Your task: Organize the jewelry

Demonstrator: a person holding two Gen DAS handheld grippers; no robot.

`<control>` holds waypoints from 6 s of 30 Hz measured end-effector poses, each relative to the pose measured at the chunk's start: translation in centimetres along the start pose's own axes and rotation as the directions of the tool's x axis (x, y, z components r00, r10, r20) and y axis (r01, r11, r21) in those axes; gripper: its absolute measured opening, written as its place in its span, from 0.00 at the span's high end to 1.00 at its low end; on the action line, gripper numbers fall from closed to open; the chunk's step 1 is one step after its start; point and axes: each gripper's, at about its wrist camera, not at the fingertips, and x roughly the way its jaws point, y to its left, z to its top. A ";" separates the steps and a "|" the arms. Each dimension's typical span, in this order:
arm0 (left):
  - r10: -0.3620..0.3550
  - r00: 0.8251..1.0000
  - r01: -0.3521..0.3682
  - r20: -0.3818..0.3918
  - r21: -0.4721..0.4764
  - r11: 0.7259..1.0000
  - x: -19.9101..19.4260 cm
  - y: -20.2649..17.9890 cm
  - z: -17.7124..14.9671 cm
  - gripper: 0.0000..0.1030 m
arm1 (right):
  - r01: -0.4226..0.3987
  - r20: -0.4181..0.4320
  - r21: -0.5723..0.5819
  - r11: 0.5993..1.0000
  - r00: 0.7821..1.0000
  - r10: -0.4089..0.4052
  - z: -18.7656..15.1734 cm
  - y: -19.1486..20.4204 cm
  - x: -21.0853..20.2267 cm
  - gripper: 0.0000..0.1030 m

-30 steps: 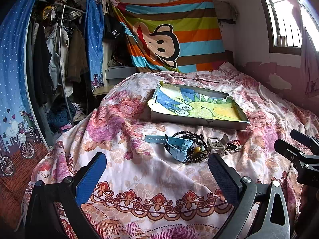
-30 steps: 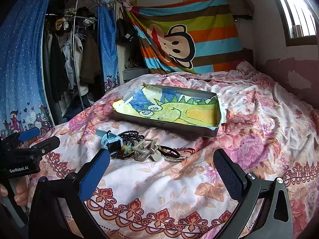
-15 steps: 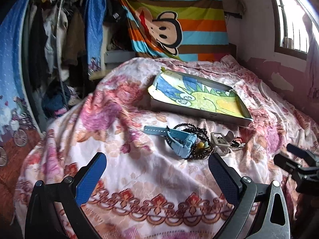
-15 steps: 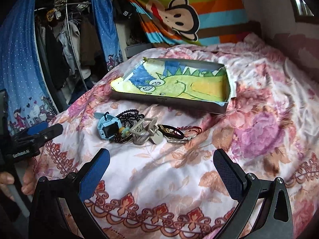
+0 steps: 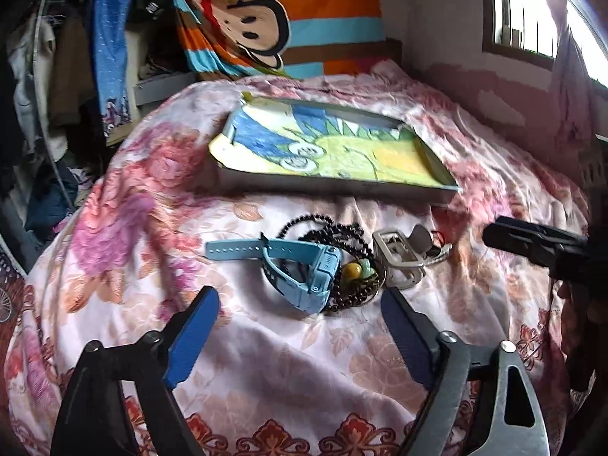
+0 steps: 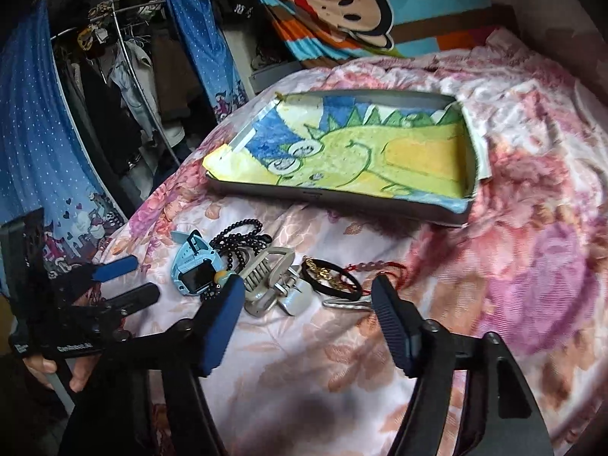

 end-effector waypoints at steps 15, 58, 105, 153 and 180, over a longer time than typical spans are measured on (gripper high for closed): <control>-0.047 0.991 0.041 -0.126 -0.050 0.998 4.8 0.6 0.6 0.48 | -0.085 -0.087 0.055 0.995 0.992 0.089 0.5 0.6 5.2 0.80; -0.155 0.983 0.170 0.101 -0.165 0.971 0.2 -0.5 5.9 0.77 | -0.052 0.191 0.133 0.990 0.981 0.026 5.2 -4.7 -0.2 0.95; -0.020 0.979 0.061 0.203 -0.197 0.979 1.7 -1.1 8.4 0.00 | 0.238 0.378 0.025 0.971 0.897 -0.230 4.0 -2.8 -8.7 0.06; -0.011 0.996 -0.004 -0.094 -0.156 0.988 -3.7 0.4 -1.5 0.00 | 0.182 0.000 -0.051 0.982 0.983 -0.182 -5.3 0.2 -8.5 0.02; -0.072 0.986 0.075 -0.153 0.015 0.997 7.9 0.1 5.4 0.48 | 0.075 -0.097 -0.127 0.989 0.991 -0.087 0.9 -1.8 2.8 0.67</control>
